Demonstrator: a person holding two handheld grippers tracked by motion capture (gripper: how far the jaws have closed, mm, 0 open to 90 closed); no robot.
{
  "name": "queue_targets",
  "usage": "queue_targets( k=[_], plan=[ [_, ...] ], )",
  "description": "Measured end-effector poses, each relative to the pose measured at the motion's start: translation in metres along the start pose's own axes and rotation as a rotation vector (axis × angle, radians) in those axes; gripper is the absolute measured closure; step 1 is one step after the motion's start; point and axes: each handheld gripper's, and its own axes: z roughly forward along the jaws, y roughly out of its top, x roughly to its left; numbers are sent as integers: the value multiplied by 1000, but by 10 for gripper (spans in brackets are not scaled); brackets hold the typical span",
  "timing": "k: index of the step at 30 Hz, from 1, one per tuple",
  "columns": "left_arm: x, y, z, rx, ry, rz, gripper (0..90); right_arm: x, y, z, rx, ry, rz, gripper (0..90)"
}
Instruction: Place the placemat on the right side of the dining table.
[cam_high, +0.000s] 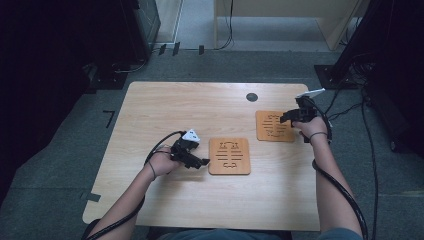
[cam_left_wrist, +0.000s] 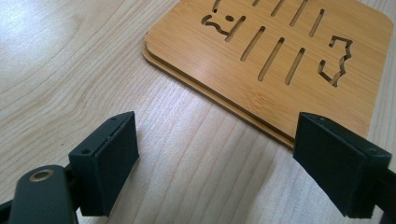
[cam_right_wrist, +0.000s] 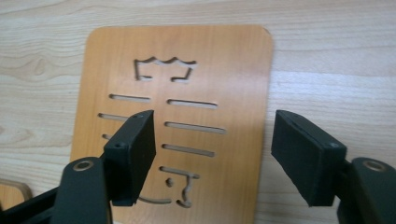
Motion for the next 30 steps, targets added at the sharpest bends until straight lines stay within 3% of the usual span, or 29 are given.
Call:
queue_targets(
  k=[10,30],
  plan=[
    [6,-1,-5,-7,13,-14,134,17,-12,-3,-25,36,-67,265],
    [4,0,-4,-5,17,-12,135,37,-38,-2,-46,51,-191,264]
  ],
)
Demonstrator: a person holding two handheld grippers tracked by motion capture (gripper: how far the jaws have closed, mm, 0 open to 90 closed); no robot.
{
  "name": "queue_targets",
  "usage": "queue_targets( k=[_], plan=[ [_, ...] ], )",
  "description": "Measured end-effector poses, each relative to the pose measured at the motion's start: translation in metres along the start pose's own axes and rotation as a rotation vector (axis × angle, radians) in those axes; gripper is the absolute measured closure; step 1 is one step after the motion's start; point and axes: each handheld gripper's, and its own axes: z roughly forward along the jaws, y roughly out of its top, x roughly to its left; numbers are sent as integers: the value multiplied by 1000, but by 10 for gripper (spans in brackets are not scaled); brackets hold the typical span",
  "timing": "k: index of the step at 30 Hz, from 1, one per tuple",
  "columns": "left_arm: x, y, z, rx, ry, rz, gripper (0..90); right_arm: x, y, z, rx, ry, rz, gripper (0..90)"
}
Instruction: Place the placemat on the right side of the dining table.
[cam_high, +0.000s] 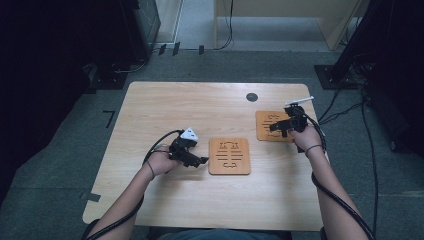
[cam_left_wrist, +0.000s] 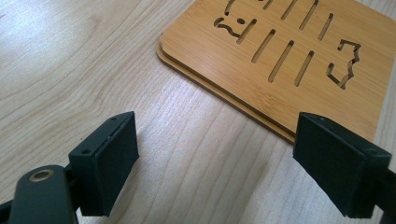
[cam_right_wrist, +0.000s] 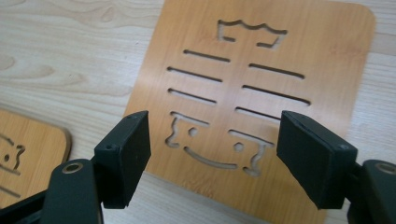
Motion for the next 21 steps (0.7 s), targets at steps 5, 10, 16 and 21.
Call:
queue_targets(
  k=[5,10,16,21],
  plan=[
    [0,0,0,-1,2,-1,134,7,-5,-1,-7,9,-34,264],
    [1,-1,1,1,2,0,134,11,-9,-2,-11,12,-52,263],
    [0,0,1,-2,4,2,134,18,-17,-3,-17,19,-78,263],
    [0,0,1,-1,5,4,134,27,-26,0,-13,31,-109,263]
  ],
)
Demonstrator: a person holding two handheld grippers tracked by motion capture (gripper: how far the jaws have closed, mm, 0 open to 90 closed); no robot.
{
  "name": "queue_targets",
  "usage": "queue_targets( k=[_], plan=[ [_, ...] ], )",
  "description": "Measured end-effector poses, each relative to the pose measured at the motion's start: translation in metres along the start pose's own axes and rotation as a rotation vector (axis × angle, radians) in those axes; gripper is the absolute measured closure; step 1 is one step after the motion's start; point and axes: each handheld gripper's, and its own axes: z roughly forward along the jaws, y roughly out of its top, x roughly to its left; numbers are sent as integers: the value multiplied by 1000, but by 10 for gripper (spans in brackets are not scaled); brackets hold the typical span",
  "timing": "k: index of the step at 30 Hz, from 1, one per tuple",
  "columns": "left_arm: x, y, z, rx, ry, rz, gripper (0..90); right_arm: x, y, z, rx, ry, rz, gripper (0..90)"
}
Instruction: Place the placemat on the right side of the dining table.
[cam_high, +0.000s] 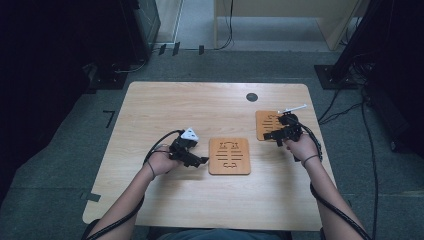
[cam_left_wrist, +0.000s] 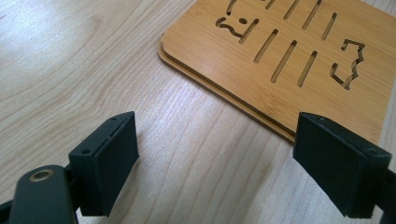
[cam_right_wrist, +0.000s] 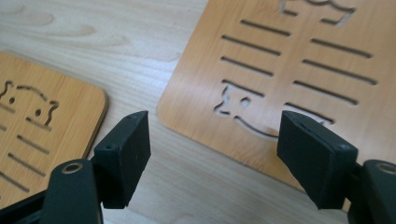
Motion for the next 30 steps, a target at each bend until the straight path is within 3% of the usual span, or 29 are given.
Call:
queue_targets(
  k=[30],
  plan=[
    [1,-1,-1,-2,14,2,134,46,-40,1,-21,55,-148,253]
  ],
)
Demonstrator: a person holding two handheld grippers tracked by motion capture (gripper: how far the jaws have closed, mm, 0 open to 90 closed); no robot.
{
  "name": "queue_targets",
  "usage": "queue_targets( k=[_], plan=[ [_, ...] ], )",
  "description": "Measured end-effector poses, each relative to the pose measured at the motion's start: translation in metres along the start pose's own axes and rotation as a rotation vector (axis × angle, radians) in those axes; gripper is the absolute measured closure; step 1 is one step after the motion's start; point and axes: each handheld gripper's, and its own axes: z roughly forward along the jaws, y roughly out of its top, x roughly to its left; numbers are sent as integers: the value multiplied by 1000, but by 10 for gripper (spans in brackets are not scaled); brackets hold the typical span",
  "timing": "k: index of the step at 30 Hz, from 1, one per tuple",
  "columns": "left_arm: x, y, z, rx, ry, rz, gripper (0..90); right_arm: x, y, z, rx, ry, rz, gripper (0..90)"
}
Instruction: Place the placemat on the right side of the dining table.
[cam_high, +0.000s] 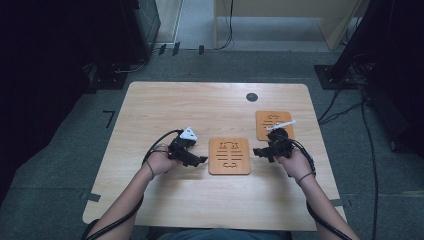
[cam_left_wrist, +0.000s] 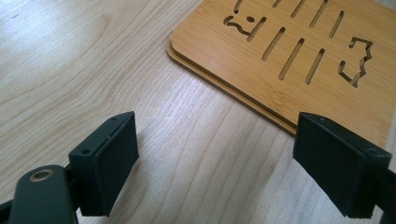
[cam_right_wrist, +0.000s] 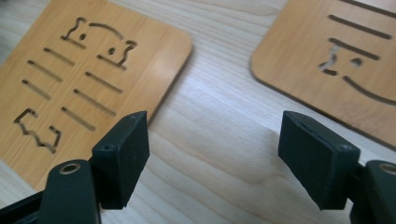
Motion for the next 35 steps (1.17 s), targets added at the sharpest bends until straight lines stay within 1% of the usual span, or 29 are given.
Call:
queue_targets(
  k=[3,5,6,9,14,17,18,19,22,23,24,25,27,28,29,33,35],
  plan=[
    [-1,0,1,5,-1,4,134,7,-1,3,1,9,-21,252],
    [-1,0,2,5,-2,4,134,9,-1,4,6,12,-25,252],
    [-2,0,2,6,-1,4,134,13,-1,7,7,13,-43,253],
    [-2,0,2,4,-3,7,134,17,0,9,7,17,-54,252],
    [-3,0,4,9,-3,13,134,23,1,15,-15,15,-78,252],
    [-4,0,5,1,-2,11,134,24,1,17,-23,18,-89,252],
    [-4,0,5,1,0,19,134,25,0,18,-22,17,-92,251],
    [-4,0,5,-1,0,20,134,25,0,20,-28,12,-101,251],
    [-4,-1,5,-9,1,26,134,25,-2,24,-36,12,-105,239],
    [-4,-2,5,-16,0,28,134,26,-4,26,-59,9,-140,219],
    [-4,-2,5,-16,0,28,134,26,-4,26,-59,9,-140,219],
    [-4,-3,5,-18,0,37,134,26,-5,27,-67,14,-137,208],
    [-3,-4,5,-23,-1,36,134,25,-6,27,-76,13,-143,201],
    [-3,-4,5,-27,-2,34,134,25,-7,28,-90,15,-150,189],
    [-3,-5,5,-32,-1,31,133,24,-11,29,-116,27,-162,169],
    [-3,-5,4,-34,-2,32,134,23,-14,29,-138,32,-166,169],
    [-3,-5,5,-37,1,34,133,23,-14,29,-139,33,-166,167]
  ],
)
